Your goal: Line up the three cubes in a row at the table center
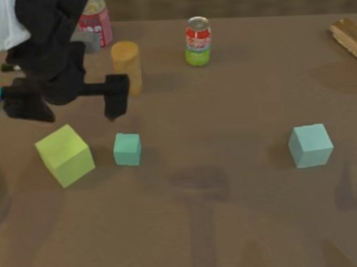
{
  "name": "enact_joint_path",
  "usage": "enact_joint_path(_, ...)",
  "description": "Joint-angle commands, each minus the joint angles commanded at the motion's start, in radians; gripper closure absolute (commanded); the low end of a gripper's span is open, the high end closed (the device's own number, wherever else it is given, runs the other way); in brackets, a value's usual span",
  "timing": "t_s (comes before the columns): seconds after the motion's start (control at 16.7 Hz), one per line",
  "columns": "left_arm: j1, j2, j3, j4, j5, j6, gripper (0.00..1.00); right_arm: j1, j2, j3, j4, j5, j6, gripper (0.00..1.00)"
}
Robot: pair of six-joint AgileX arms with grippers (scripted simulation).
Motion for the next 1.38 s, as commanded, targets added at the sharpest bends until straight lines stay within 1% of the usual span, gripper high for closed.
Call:
enact_joint_path(0.24, -0.054, 0.256, 0.238, -0.139, 0.002, -0.044, 0.00, 0.000, 0.000, 0.000, 0.000, 0.000, 0.000, 0.00)
enact_joint_path(0.42, -0.077, 0.367, 0.347, -0.193, 0.004, -0.063, 0.00, 0.000, 0.000, 0.000, 0.000, 0.000, 0.000, 0.00)
enact_joint_path(0.84, -0.078, 0.390, 0.365, -0.198, 0.005, -0.066, 0.00, 0.000, 0.000, 0.000, 0.000, 0.000, 0.000, 0.00)
enact_joint_path(0.96, -0.079, 0.404, 0.338, -0.162, 0.005, -0.064, 0.00, 0.000, 0.000, 0.000, 0.000, 0.000, 0.000, 0.00)
enact_joint_path(1.26, -0.081, 0.478, 0.222, 0.039, 0.006, -0.064, 0.00, 0.000, 0.000, 0.000, 0.000, 0.000, 0.000, 0.00)
enact_joint_path(1.38, -0.081, 0.500, 0.191, 0.085, 0.006, -0.065, 0.00, 0.000, 0.000, 0.000, 0.000, 0.000, 0.000, 0.00)
